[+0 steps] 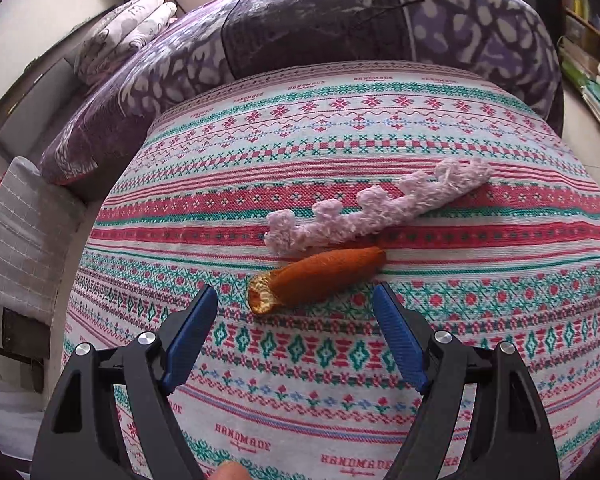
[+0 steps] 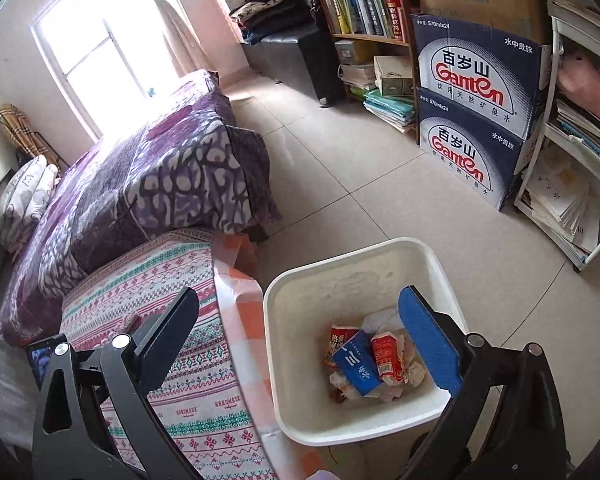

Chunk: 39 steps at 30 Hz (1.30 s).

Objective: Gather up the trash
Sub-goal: 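Grasp the orange tube-shaped piece on the cloth with the left tool, then grasp the pink foam strip with the right tool while left lifts the orange piece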

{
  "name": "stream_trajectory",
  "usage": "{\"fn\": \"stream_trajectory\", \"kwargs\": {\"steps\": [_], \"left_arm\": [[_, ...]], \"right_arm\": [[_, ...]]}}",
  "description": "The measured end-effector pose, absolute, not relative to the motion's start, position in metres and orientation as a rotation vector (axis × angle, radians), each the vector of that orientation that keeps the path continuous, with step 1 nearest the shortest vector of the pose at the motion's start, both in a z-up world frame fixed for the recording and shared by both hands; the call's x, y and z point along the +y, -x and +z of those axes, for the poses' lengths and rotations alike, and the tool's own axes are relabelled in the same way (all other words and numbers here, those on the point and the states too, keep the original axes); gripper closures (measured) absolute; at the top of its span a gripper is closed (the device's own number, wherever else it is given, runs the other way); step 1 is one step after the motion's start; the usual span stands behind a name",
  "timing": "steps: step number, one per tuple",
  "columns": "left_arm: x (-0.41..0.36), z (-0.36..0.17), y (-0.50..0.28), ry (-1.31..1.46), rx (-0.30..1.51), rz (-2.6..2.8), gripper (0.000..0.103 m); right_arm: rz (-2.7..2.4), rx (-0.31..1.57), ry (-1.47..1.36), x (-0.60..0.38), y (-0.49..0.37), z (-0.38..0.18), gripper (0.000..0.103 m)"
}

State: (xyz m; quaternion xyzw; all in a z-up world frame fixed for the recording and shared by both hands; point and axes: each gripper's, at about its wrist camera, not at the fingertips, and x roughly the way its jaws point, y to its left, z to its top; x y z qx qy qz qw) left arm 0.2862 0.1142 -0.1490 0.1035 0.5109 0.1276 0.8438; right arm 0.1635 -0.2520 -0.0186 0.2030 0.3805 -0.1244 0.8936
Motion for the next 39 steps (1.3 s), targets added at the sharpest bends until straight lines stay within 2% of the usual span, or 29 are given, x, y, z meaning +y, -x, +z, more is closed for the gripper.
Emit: {"fn": "stream_trajectory", "kwargs": {"steps": [6,7,8,9,11,13,16,23,28,33,39], "left_arm": [[0.113,-0.158,-0.300,-0.293,1.058,0.180,0.026],[0.111,-0.158,-0.301,-0.288,1.056,0.159,0.033],[0.112,-0.158,-0.301,-0.268,1.062,0.117,0.048],[0.111,-0.157,-0.300,-0.254,1.068,0.087,0.051],[0.108,-0.156,-0.297,-0.284,1.077,0.080,0.063],[0.109,-0.154,-0.290,-0.280,1.095,0.059,0.065],[0.119,-0.142,-0.277,-0.225,1.119,0.042,0.081],[0.181,-0.067,-0.226,0.083,1.054,0.077,0.084],[0.223,-0.015,-0.173,0.338,0.982,0.173,0.084],[0.229,0.022,-0.123,0.323,0.839,0.257,0.084],[0.252,0.031,-0.122,0.320,0.823,0.295,0.084]], "right_arm": [[-0.233,0.822,-0.368,-0.227,-0.175,-0.025,0.007],[-0.230,0.829,-0.360,-0.223,-0.177,-0.027,0.007],[-0.228,0.834,-0.356,-0.220,-0.178,-0.028,0.007],[-0.225,0.840,-0.352,-0.217,-0.180,-0.029,0.007],[-0.220,0.850,-0.343,-0.211,-0.182,-0.032,0.007],[-0.212,0.857,-0.336,-0.203,-0.183,-0.034,0.007],[-0.200,0.858,-0.336,-0.193,-0.184,-0.035,0.007],[-0.171,0.893,-0.256,-0.149,-0.193,-0.052,0.007],[-0.112,0.977,-0.321,-0.087,-0.226,-0.071,0.007],[-0.180,1.046,-0.444,-0.013,-0.279,-0.100,0.007],[-0.367,1.073,-0.537,0.032,-0.327,-0.133,0.007]]}}
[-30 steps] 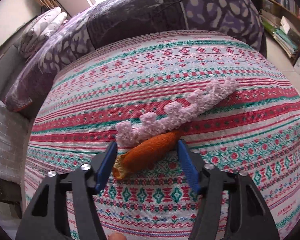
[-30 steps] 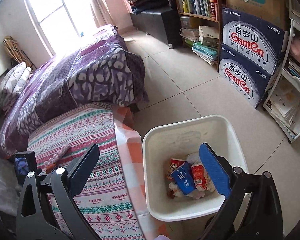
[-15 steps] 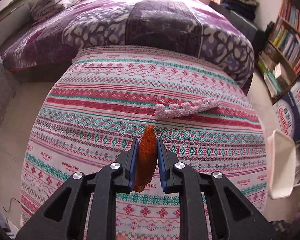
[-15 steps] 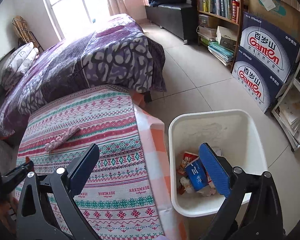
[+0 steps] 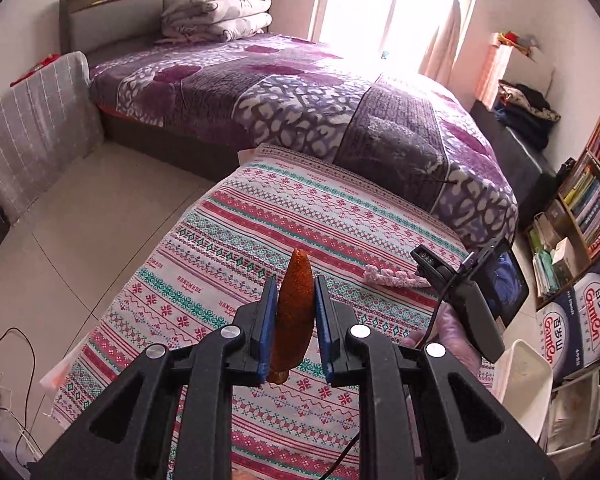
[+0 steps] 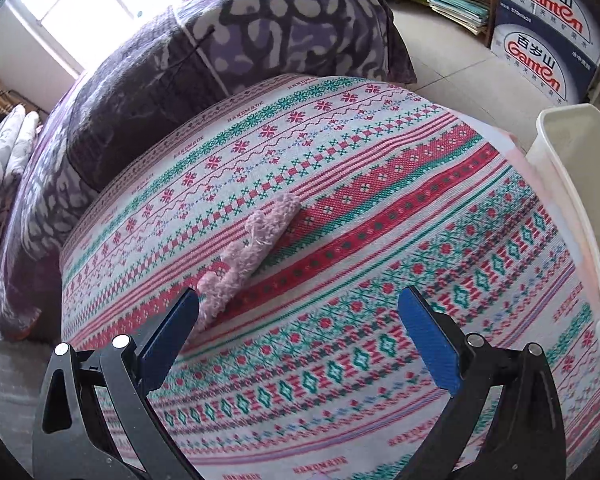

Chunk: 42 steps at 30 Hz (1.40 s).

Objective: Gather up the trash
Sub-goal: 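Grasp the pink foam strip with the right tool while left lifts the orange piece, then carry the pink foam strip toward the bin with the right tool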

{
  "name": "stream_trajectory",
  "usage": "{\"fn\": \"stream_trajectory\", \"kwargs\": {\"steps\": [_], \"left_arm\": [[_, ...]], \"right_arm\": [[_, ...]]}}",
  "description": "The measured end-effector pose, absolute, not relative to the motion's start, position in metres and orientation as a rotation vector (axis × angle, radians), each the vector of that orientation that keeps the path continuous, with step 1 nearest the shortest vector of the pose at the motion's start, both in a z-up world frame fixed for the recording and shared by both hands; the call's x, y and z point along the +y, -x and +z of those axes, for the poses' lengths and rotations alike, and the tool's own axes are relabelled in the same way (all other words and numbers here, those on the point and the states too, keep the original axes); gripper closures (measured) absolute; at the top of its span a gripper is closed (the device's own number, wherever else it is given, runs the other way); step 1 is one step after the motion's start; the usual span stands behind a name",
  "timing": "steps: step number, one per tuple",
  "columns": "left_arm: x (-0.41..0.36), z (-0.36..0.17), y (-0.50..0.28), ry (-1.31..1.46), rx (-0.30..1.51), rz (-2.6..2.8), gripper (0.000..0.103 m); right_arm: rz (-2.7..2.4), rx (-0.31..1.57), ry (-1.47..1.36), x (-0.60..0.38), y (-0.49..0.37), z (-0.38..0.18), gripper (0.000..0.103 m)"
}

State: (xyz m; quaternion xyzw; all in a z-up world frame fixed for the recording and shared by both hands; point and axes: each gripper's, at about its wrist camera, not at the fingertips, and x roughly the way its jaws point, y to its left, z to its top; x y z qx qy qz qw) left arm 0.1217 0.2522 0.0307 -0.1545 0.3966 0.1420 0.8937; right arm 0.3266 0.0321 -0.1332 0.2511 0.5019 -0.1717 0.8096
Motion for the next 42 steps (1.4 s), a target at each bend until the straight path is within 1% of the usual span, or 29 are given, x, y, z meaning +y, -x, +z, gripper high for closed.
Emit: {"fn": "stream_trajectory", "kwargs": {"steps": [4,7,8,9,10,12,13,14,15,18,24,32,37,42], "left_arm": [[0.269,0.024,-0.122,0.353,0.844,0.326,0.084],[0.274,0.021,-0.122,0.354,0.848,0.333,0.084],[0.274,0.021,-0.121,0.357,0.849,0.331,0.084],[0.275,0.021,-0.121,0.359,0.851,0.327,0.084],[0.275,0.021,-0.121,0.361,0.852,0.327,0.084],[0.276,0.024,-0.118,0.365,0.843,0.325,0.084],[0.277,0.026,-0.116,0.365,0.835,0.326,0.084],[0.278,0.028,-0.114,0.364,0.827,0.329,0.084],[0.279,0.031,-0.113,0.362,0.819,0.333,0.084],[0.284,0.033,-0.110,0.363,0.810,0.349,0.084],[0.295,0.027,-0.110,0.417,0.821,0.378,0.084],[0.279,0.024,-0.112,0.385,0.807,0.394,0.084],[0.263,0.022,-0.114,0.348,0.794,0.392,0.084],[0.242,0.017,-0.118,0.299,0.791,0.385,0.084]], "right_arm": [[-0.388,1.103,-0.511,0.047,-0.342,-0.149,0.007],[-0.356,1.116,-0.376,0.064,-0.345,-0.156,0.006],[-0.330,1.105,-0.344,0.068,-0.342,-0.157,0.006],[-0.302,1.088,-0.319,0.070,-0.338,-0.157,0.009],[-0.284,1.064,-0.291,0.071,-0.331,-0.155,0.014],[-0.239,1.043,-0.229,0.075,-0.322,-0.153,0.045],[-0.198,1.041,-0.200,0.076,-0.317,-0.152,0.054],[-0.157,1.043,-0.186,0.076,-0.314,-0.151,0.065],[-0.117,1.049,-0.177,0.074,-0.310,-0.150,0.069],[-0.038,1.034,-0.135,0.066,-0.291,-0.140,0.072],[0.038,0.920,-0.033,0.063,-0.249,-0.093,0.072],[0.096,0.803,0.009,0.034,-0.213,-0.034,0.072],[0.118,0.775,0.008,0.014,-0.201,-0.017,0.072],[0.137,0.765,-0.007,-0.005,-0.186,-0.011,0.072]]}}
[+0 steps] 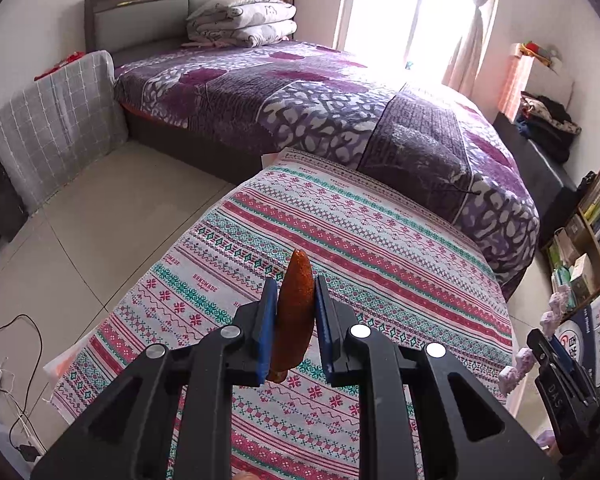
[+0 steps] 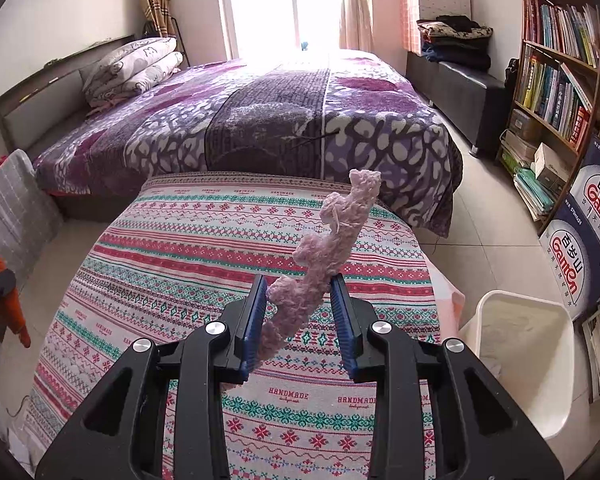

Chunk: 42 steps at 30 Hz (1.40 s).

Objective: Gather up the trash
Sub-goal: 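Carry the pink foam strip toward the bin with the right tool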

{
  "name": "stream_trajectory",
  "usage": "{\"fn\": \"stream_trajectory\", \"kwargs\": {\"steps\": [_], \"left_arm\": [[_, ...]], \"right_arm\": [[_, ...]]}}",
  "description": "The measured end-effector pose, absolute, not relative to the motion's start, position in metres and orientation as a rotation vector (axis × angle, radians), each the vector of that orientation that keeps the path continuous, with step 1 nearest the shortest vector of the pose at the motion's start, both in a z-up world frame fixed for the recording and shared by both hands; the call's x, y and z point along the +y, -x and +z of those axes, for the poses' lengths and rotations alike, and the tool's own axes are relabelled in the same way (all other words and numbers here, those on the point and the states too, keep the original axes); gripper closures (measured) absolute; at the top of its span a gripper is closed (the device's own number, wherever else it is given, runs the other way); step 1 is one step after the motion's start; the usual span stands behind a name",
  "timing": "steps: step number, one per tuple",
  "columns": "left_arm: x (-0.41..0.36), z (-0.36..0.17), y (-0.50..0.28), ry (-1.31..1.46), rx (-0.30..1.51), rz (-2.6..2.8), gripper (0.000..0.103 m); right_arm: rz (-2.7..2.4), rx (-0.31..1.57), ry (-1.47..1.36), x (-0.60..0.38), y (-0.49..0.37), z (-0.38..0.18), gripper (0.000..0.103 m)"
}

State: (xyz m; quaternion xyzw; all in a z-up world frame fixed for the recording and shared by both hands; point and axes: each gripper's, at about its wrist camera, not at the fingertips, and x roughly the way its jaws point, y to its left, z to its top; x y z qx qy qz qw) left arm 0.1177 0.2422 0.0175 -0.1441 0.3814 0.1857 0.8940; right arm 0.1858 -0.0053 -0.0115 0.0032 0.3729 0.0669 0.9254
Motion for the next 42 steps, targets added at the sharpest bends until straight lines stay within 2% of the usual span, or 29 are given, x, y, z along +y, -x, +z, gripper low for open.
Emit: {"fn": "stream_trajectory", "kwargs": {"steps": [12,42], "left_arm": [[0.191,0.005,-0.131,0.192,0.798,0.345,0.084],[0.082,0.014,-0.142,0.094,0.746,0.190,0.084]], "right_arm": [[0.152,0.734,-0.062,-0.039,-0.174,-0.011,0.072],[0.041,0.721,-0.137,-0.131,-0.159,-0.005,0.071]]}}
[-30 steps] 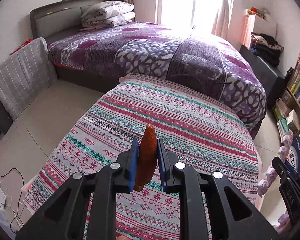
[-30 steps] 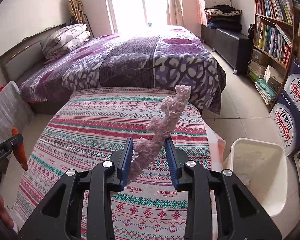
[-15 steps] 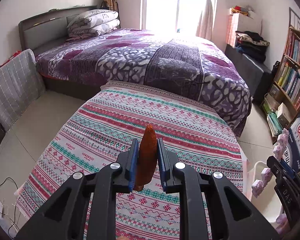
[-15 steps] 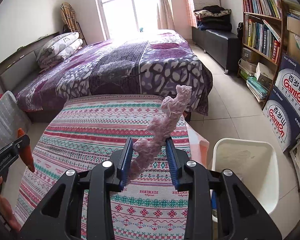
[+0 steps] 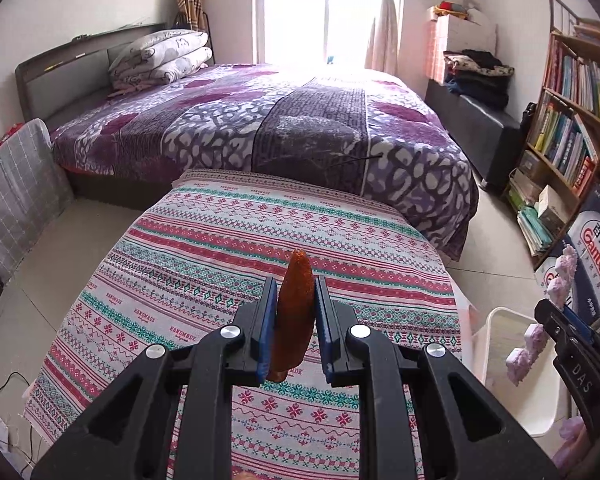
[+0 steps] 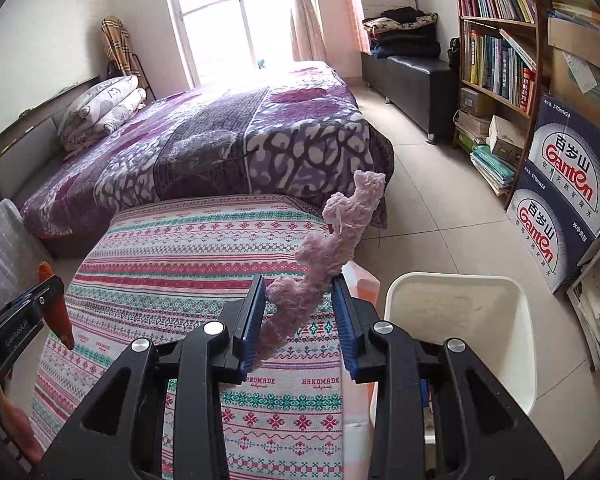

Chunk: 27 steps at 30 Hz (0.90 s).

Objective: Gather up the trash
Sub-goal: 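Carry the pink foam strip toward the bin with the right tool, then open the right tool over the bin to drop the pink strip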

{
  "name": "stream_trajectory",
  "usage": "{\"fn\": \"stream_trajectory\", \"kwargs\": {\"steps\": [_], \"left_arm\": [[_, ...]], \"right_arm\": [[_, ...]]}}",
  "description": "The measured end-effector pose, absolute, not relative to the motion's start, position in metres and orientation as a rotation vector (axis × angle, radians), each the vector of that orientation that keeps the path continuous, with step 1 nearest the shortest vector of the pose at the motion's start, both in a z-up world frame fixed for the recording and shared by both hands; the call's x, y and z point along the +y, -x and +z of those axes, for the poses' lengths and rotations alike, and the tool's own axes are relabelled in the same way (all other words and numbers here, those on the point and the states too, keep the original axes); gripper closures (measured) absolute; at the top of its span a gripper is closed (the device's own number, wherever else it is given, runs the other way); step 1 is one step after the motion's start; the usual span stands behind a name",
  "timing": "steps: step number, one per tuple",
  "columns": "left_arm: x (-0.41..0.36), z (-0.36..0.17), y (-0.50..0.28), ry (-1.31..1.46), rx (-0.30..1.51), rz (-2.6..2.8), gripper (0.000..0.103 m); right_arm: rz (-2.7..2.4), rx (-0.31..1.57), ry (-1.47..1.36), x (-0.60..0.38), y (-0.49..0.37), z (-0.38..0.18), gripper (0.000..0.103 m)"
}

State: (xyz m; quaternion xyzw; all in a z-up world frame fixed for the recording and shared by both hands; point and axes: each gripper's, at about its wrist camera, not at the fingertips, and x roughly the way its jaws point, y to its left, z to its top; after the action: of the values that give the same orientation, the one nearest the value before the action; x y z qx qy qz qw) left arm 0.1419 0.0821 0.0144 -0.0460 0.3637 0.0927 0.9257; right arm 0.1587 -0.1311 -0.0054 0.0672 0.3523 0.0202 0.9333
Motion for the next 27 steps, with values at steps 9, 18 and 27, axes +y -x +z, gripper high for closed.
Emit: {"fn": "stream_trajectory", "kwargs": {"steps": [9,18,27], "left_arm": [[0.049,0.010,-0.144,0.054,0.749,0.141,0.084],[0.011,0.004,-0.145,0.008,0.755,0.087,0.084],[-0.030,-0.002,-0.146,-0.036,0.757,0.031,0.084]], "right_arm": [[-0.022,0.730,-0.163,-0.166,-0.156,-0.008,0.071],[-0.102,0.772,-0.230,-0.208,-0.155,-0.018,0.070],[-0.173,0.793,-0.284,-0.249,-0.150,-0.024,0.068]]}}
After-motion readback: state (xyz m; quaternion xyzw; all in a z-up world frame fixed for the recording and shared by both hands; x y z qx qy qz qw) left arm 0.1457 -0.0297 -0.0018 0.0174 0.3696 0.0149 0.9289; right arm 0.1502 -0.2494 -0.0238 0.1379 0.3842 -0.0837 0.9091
